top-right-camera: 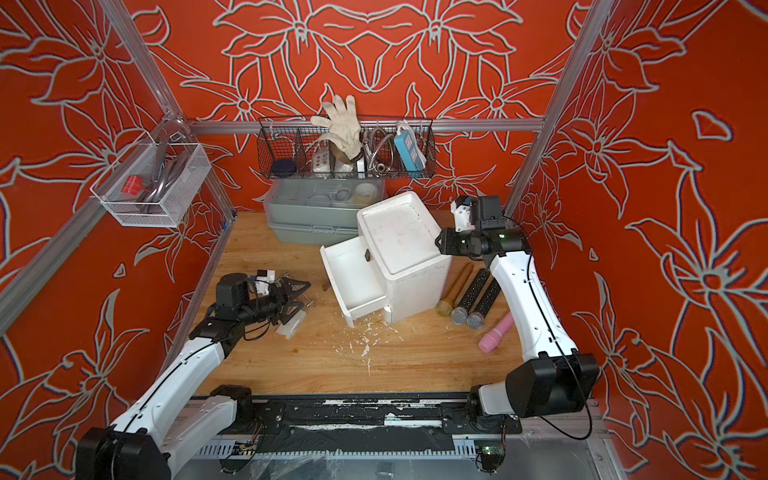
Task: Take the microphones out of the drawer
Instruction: Close the drawer in the storage box.
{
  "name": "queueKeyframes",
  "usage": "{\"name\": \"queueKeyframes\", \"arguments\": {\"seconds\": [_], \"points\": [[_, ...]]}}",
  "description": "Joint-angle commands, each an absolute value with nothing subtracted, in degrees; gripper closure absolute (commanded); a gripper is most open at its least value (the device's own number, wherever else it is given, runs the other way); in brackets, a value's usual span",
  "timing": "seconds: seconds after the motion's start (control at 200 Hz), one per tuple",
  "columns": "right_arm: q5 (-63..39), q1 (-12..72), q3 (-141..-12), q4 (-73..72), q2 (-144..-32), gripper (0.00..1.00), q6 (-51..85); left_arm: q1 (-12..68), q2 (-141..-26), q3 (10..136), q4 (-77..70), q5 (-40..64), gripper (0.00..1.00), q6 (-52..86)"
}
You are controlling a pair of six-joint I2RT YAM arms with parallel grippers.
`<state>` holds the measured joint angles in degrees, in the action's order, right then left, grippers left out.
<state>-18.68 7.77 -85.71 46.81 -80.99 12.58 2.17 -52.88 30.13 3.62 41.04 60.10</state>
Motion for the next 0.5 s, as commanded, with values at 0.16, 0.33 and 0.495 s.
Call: {"name": "queueKeyframes", "arguments": {"seconds": [0.16, 0.33, 0.495], "points": [[-16.00, 8.61, -89.95, 52.23, -83.53, 0.66, 5.85, 1.81, -55.66, 29.45, -3.84, 41.92, 0.36, 59.97], [-16.56, 8.61, -91.48, 54.47, -85.14, 0.72, 1.56, 1.93, -59.14, 29.01, -6.26, 42.45, 0.39, 59.43], [-17.55, 8.61, -92.40, 55.36, -85.93, 0.90, -0.63, 2.52, -61.36, 28.39, -8.57, 42.16, 0.41, 59.19]]}}
